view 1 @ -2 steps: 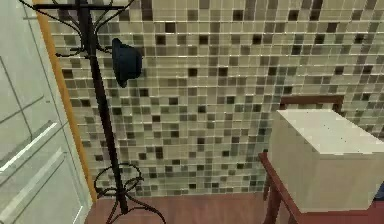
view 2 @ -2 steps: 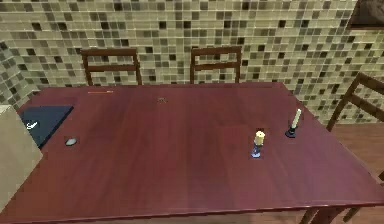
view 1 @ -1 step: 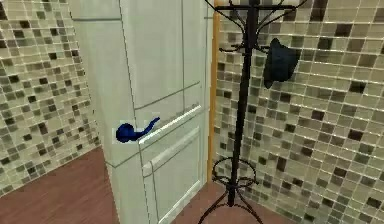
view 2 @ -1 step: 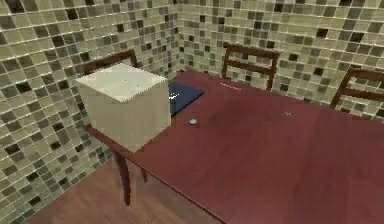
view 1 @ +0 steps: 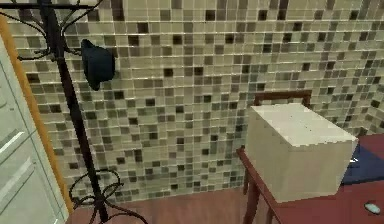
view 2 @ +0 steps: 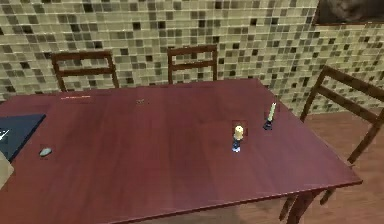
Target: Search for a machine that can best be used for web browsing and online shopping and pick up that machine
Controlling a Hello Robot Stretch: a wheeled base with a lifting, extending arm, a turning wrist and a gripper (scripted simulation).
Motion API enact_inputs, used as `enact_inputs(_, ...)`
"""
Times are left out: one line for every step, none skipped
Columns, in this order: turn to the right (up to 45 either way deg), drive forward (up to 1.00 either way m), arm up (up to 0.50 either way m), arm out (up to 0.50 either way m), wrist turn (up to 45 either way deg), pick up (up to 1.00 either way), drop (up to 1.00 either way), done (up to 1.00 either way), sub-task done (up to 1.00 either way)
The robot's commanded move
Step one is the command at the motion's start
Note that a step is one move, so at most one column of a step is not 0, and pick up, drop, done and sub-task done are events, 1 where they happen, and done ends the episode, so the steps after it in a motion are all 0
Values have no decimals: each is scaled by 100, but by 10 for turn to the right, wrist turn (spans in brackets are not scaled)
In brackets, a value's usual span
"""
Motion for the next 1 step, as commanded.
enact_inputs(450, 0, 0, 0, 0, 0, 0, 0, 0)
